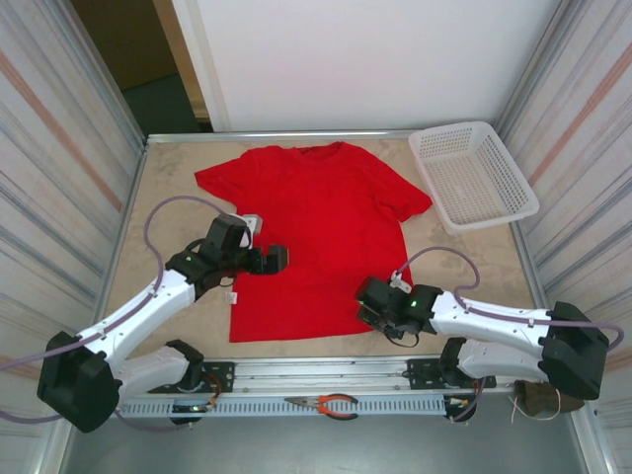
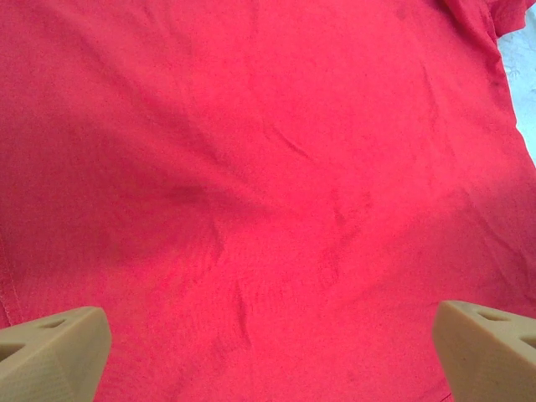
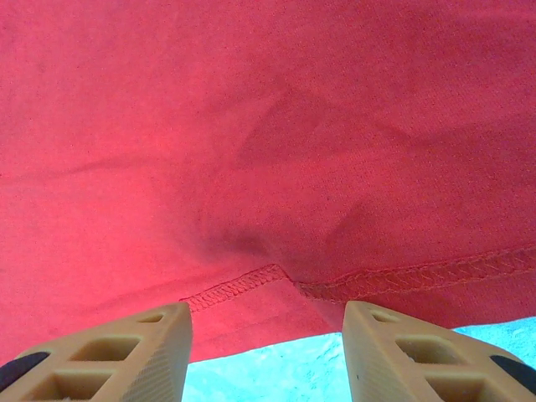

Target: Fold the inside-out t-shirt

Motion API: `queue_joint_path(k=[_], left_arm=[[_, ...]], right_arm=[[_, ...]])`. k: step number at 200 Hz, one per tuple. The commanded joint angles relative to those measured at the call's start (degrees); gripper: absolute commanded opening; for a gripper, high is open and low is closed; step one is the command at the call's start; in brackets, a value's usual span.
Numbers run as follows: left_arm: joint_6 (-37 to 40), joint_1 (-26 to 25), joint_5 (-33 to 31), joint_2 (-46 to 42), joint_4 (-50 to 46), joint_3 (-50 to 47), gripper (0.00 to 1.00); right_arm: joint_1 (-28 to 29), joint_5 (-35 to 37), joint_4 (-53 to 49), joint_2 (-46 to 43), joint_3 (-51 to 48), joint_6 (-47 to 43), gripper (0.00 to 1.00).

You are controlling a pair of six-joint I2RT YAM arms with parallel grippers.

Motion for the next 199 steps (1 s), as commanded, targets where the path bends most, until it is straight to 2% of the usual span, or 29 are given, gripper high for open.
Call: queue_joint_path(k=[1, 39, 73, 97, 121, 199], left_arm=[[1.08, -0.44, 0.68, 0.31, 0.43, -0.41, 0.99], [1.16, -0.40, 0.88, 0.53, 0.45, -0.27, 0.98], [1.09, -0.54, 0.94, 0.73, 0.68, -0.34, 0.99], [1.09, -0.50, 1.03, 0.85, 0.87, -0.38, 0.99], [1.42, -0.47, 1.09, 0.85, 0.79, -0.31, 0.99], [1.96, -0.47, 1.68, 1.55, 1.04, -0.29, 0.99]], right_arm=[[0.58, 0.52, -0.76, 0.62, -1.65, 2.13, 0.49], [0.60, 0.48, 0.25, 1.19, -2.66, 2.53, 0.47], [0.12, 1.00, 0.52, 1.31, -2.21, 2.11, 0.38], [-0.88, 0.87, 0.87, 1.20, -2.05, 1.20, 0.23], [-1.92, 0.69, 1.29, 0.36, -1.72, -0.24, 0.00], [-2.43, 3.50, -5.16, -5.73, 0.92, -2.06, 0.00]])
